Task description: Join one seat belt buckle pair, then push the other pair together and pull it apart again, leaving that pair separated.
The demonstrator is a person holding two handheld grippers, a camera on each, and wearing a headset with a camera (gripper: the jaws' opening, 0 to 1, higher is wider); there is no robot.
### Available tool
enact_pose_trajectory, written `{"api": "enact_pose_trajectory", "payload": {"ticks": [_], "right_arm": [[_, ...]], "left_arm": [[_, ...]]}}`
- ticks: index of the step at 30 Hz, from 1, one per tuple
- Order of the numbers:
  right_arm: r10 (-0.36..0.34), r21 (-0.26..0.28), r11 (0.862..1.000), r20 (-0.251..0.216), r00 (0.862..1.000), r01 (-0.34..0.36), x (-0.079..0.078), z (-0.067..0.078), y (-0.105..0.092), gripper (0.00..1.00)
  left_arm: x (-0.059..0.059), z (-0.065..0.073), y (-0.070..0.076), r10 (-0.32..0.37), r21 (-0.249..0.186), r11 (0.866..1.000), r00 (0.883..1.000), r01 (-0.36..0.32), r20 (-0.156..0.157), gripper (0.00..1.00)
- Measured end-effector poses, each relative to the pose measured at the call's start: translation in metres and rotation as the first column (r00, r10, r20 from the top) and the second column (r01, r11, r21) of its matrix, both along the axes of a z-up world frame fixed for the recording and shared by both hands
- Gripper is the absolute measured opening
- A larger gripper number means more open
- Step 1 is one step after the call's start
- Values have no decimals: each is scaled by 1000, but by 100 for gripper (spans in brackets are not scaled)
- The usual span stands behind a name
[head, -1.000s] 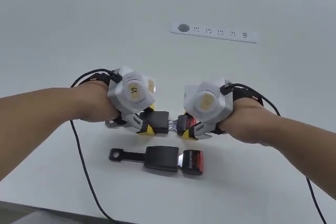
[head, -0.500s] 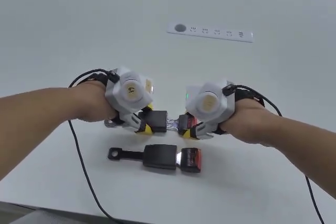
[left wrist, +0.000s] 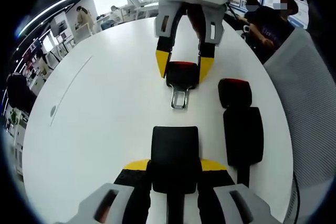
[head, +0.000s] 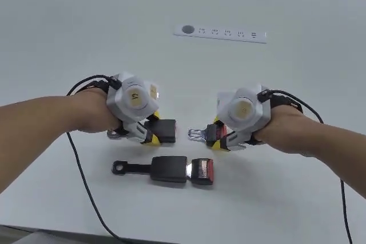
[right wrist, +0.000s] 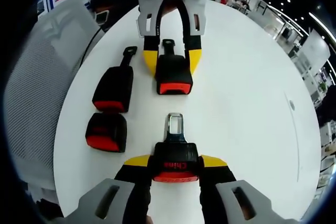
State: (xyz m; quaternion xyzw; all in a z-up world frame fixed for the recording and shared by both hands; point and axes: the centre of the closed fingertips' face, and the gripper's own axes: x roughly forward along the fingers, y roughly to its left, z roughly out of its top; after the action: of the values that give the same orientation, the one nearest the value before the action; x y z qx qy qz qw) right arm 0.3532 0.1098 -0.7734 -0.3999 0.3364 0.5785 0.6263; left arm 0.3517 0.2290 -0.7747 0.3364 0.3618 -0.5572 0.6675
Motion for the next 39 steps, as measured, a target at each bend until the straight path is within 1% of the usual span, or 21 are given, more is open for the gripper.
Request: {"api": "enact_pose_trajectory", "payload": {"ticks": [3,7,8,12,16,18,23,26,33,39], "right_arm": [[2,-18,1000,7,1000,-2,0,-2,-13,32],[-9,-39,999,4,1000,10,-2,-3,-31,32],[-14,-47,999,2,1000,15,-5,-3,-36,32],[-28,-65,997,-3,1000,28,-5,-2,-54,32],[-49,-78,996,-7,999,48,0,-3,-68,32],[-52,-83,995,-16,999,50,-4,-3,-73,32],[-54,-101,994,-17,998,52,-5,-1,-84,32],[-66,-104,992,-11,998,64,-4,0,-89,32],[-77,-107,991,-13,997,75,-5,-1,-88,32],[-94,-109,990,-9,996,93,-1,-2,-89,35]], "left_arm": [[0,0,0,0,3,1000,1000,0,0,34],[1,-1,1,3,4,1000,1000,-3,3,34],[1,-1,1,4,5,1000,1000,-4,5,34],[-1,1,0,7,3,1000,1000,-7,12,34],[-1,1,0,7,9,1000,1000,-8,18,34],[-2,2,-1,6,13,1000,1000,-6,20,34],[-1,1,-1,0,21,1000,1000,-1,23,34],[-3,2,-2,-9,27,1000,1000,8,28,34],[-1,1,-1,-19,48,999,999,17,36,34],[-1,1,-1,-34,73,997,998,30,55,34]]}}
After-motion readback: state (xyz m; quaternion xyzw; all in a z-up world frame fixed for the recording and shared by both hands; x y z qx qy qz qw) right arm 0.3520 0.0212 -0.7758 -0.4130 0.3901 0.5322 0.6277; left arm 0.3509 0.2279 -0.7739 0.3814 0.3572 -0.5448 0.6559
